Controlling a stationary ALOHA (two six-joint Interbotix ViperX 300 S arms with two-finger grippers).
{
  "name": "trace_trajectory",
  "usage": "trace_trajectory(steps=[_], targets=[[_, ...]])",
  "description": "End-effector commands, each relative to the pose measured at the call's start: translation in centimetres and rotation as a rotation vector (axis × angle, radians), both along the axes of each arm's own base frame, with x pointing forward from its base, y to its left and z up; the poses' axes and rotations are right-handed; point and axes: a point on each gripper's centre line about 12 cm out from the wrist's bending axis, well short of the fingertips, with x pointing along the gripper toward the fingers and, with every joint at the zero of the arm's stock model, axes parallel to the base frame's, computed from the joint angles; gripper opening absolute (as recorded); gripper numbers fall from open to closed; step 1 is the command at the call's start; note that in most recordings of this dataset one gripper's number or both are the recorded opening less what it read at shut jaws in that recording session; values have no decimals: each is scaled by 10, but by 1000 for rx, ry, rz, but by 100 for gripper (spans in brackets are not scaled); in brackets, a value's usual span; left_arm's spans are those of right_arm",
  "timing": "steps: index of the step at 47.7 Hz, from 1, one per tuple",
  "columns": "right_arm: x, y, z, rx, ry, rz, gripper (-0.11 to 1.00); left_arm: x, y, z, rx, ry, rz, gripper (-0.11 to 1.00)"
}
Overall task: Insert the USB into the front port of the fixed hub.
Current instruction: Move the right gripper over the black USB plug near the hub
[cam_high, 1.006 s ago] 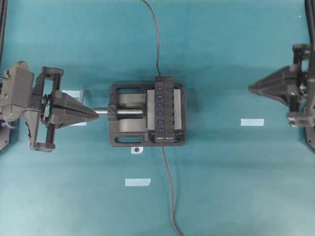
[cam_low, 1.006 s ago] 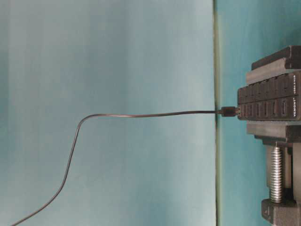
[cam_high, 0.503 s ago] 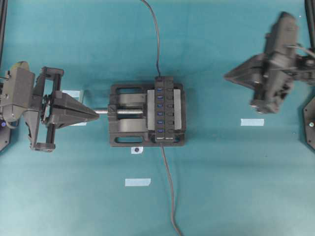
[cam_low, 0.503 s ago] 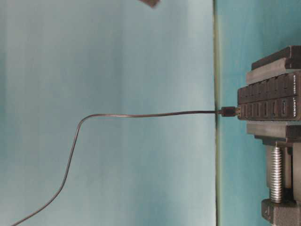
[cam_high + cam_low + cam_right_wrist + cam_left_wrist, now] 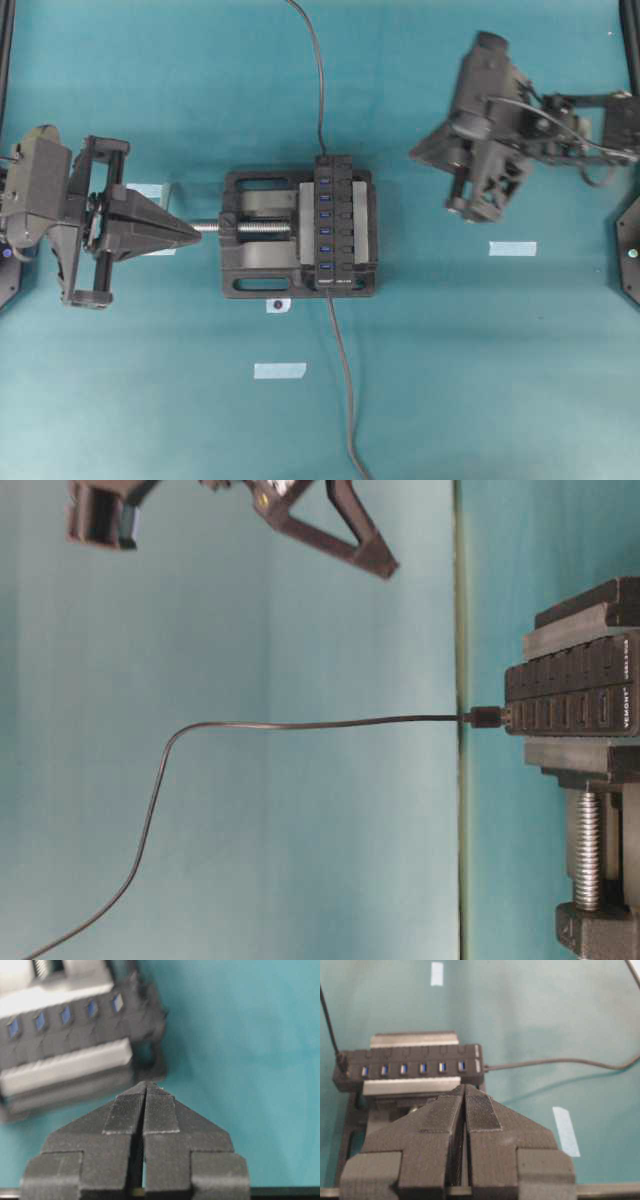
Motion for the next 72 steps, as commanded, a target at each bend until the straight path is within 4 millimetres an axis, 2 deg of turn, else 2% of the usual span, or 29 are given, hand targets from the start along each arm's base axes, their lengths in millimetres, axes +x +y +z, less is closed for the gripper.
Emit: trace_trajectory(steps=[1,10,19,24,40,72], targets=[[8,-9,6,-13,-39,-14,-4,3,0,7,-1,-20,0,0],[23,-15,-8,-10,-53,-13,-4,3,0,6,-1,-20,0,0],[40,-21,-32,-4,-23,-7,-4,0,0,3,-1,-12,0,0],[49,-23,-38,-2,-18,-6,-4,-1,0,4,-1,-17,0,0],[69,-29,-36,-19,-27,4,-4,-2,0,5,-1,-21,0,0],[78,-24,-26,-19,-53,16,-3,-2,0,4,-5,-18,1,0]])
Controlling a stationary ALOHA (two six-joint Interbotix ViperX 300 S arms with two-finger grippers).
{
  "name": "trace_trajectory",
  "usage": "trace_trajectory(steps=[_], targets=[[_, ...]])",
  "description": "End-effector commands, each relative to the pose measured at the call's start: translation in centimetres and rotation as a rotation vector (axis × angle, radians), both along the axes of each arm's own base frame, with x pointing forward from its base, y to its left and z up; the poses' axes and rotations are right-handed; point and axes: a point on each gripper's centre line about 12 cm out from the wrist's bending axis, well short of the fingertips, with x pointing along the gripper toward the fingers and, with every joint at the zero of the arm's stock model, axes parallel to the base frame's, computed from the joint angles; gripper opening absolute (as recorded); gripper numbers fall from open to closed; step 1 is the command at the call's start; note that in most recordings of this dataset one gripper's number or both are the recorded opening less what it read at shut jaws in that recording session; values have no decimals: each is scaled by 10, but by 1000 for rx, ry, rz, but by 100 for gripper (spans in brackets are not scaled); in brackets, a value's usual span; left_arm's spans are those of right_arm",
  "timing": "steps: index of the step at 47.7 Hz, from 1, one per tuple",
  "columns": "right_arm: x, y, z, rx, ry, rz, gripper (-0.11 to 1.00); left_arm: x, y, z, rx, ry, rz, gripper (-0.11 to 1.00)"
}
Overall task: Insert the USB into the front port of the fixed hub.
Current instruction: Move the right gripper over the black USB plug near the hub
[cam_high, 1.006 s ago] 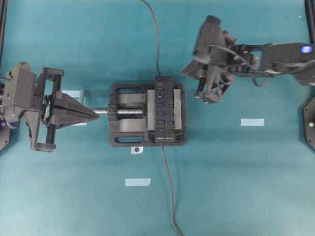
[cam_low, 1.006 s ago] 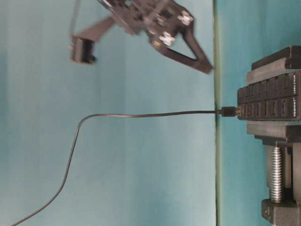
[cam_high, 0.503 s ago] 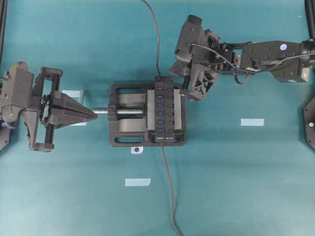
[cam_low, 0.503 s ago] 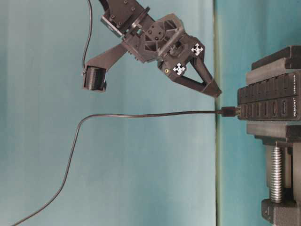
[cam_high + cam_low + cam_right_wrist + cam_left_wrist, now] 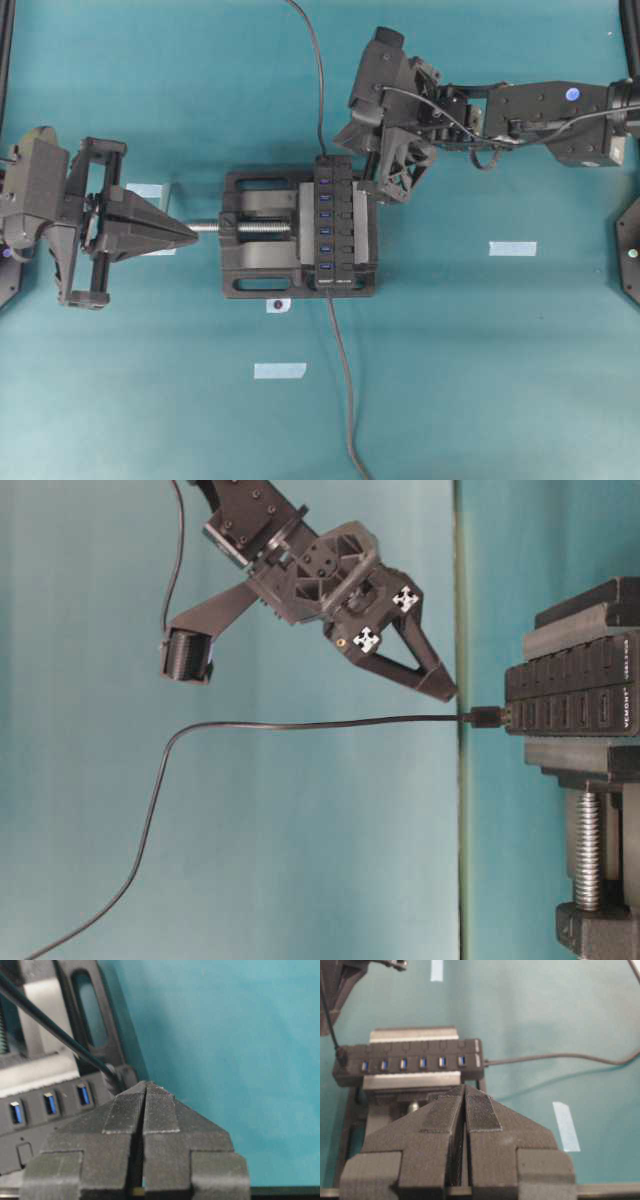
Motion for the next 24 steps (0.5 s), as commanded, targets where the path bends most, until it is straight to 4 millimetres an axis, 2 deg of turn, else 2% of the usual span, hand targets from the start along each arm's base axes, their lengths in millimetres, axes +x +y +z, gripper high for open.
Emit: trace_trajectory(steps=[1,15,20,24], targets=[[6,1,15,-8,-41,4,-3,1,0,6,-1,-20,0,0],[4,4,11,-5,11,8,4,1,0,5,-2,-18,0,0],[5,7,11,-5,11,17,13,0,0,3,-8,-13,2,0],[7,10,10,-4,10,26,29,0,0,3,-9,-13,3,0]])
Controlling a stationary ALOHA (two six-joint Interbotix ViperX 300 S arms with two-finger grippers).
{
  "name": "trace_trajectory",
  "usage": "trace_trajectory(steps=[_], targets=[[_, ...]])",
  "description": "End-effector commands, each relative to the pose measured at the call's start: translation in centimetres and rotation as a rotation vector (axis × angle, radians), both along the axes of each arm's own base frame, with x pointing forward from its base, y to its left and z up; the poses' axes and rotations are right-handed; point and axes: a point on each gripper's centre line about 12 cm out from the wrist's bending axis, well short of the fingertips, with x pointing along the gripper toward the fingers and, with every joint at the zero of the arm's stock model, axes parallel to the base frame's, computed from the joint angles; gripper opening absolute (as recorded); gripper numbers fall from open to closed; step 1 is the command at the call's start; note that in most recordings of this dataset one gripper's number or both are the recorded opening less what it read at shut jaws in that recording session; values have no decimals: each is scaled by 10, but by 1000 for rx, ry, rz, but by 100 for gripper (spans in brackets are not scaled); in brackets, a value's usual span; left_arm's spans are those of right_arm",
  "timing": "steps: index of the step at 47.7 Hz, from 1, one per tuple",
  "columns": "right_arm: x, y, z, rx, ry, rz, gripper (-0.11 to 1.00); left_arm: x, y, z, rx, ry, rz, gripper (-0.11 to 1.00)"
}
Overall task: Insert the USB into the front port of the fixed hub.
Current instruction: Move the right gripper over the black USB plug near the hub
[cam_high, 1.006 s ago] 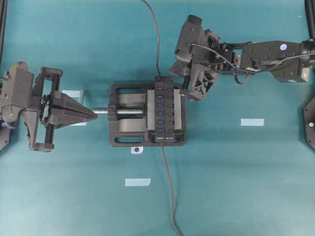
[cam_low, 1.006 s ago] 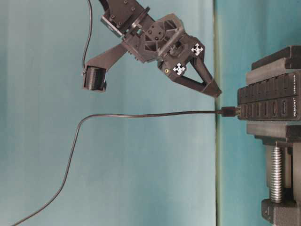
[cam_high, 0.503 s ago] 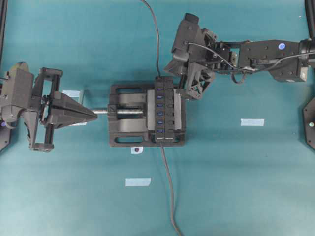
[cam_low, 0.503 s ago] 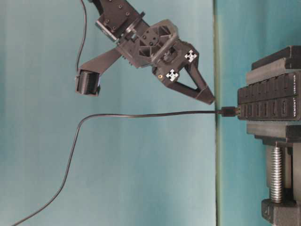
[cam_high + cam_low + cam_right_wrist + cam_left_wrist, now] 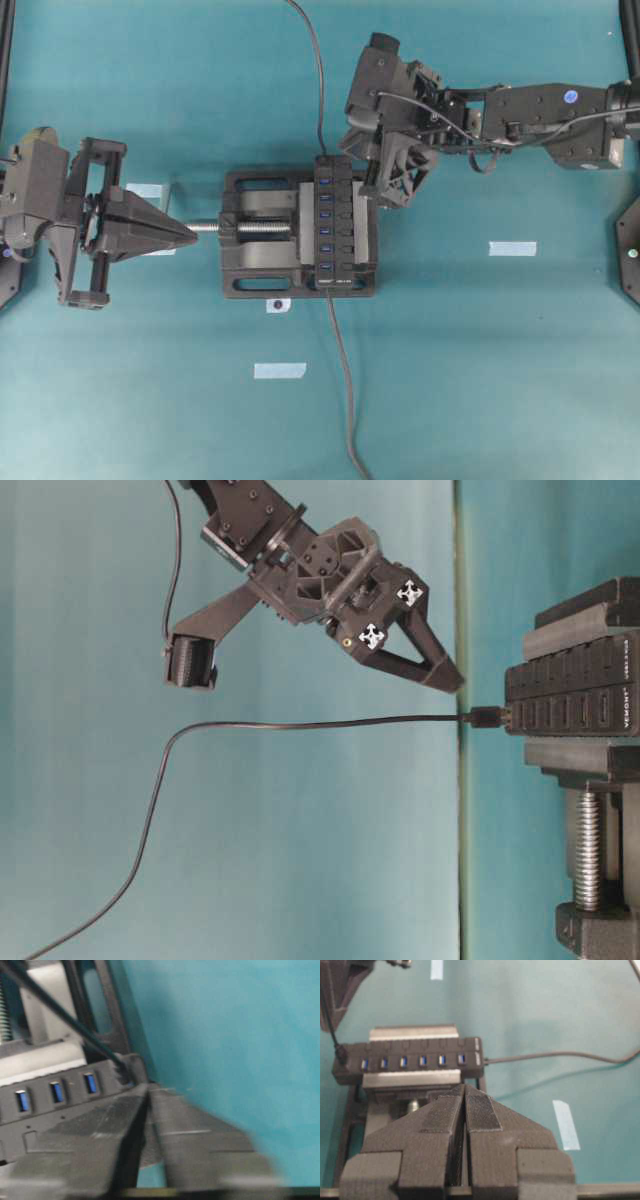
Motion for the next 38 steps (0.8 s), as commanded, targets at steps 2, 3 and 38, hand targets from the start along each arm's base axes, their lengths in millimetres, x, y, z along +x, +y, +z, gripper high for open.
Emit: trace_trajectory(steps=[2,3,38], targets=[[8,5,11,-9,-39,18,39,1,0,5,-2,-18,0,0],[8,5,11,-7,-39,17,44,1,0,5,-1,-17,0,0],[30,6,9,-13,-55,34,86,2,0,7,-4,-23,1,0]])
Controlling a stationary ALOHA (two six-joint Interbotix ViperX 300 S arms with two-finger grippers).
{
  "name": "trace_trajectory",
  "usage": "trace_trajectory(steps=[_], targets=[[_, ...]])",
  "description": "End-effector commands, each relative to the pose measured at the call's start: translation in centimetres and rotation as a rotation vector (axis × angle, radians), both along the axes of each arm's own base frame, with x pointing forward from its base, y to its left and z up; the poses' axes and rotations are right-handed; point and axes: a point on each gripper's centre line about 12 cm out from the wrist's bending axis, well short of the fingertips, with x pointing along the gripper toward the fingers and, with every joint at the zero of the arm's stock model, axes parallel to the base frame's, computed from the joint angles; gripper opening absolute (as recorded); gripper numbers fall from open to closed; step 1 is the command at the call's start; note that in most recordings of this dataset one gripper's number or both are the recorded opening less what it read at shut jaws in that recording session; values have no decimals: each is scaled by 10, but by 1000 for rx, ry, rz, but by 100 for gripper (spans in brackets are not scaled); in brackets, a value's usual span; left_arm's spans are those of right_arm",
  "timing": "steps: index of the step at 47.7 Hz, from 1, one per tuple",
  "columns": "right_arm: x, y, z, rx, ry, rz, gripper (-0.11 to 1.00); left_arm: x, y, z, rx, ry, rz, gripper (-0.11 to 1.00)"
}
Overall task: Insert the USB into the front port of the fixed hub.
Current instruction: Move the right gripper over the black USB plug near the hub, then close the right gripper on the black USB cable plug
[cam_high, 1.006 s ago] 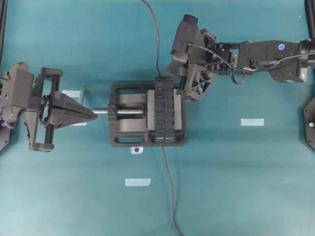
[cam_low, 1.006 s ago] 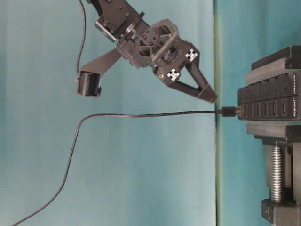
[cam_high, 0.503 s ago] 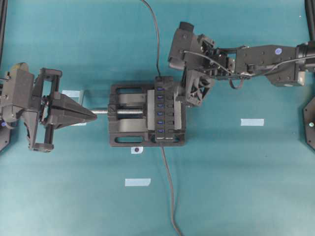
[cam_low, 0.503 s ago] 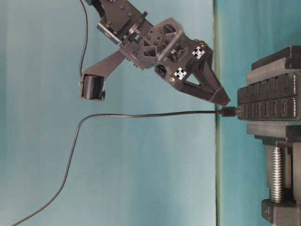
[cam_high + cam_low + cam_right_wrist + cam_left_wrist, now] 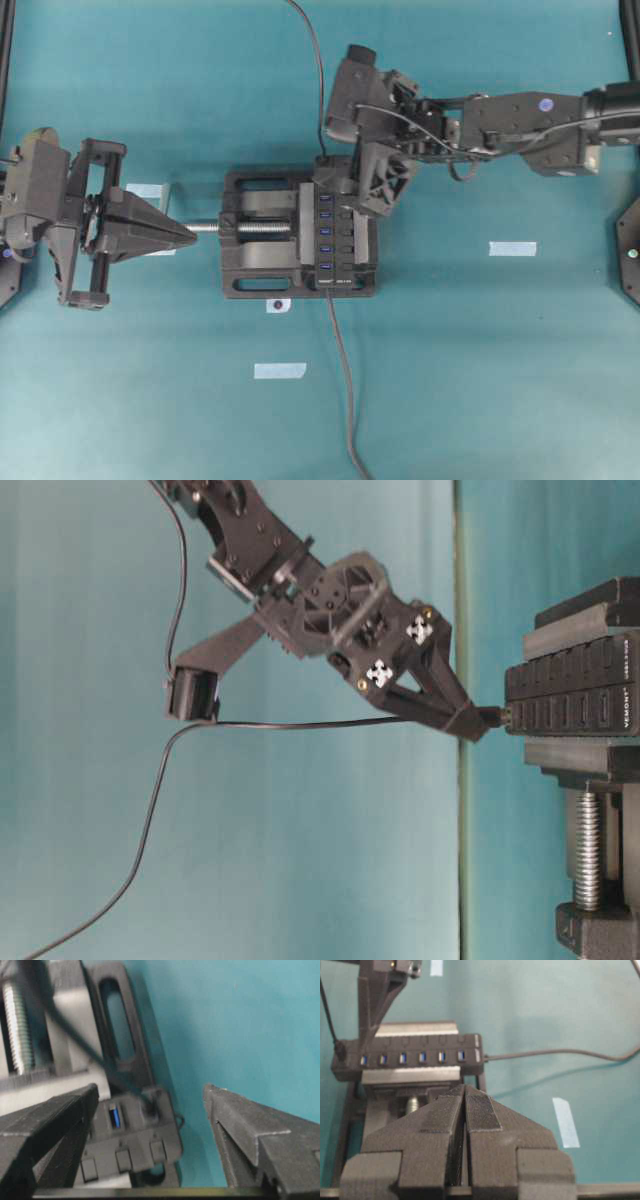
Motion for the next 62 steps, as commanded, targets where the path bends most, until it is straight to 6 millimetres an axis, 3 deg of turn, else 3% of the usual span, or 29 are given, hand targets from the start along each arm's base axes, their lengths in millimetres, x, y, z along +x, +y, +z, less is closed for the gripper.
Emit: trace_trajectory(steps=[1,11,24,36,41,62], targets=[[7,1,13,-10,-37,7,86,2,0,8,-1,-25,0,0],[7,0,13,-10,-38,7,82,3,0,9,-2,-32,0,0],[8,1,14,-11,-41,9,65,3,0,10,-2,-35,0,0],[7,6,14,-10,-40,19,18,4,0,12,-2,-40,0,0],[7,8,14,-10,-39,24,5,4,0,12,-2,-41,0,0],[5,8,22,-10,-33,17,3,4,0,13,-2,-43,0,0]])
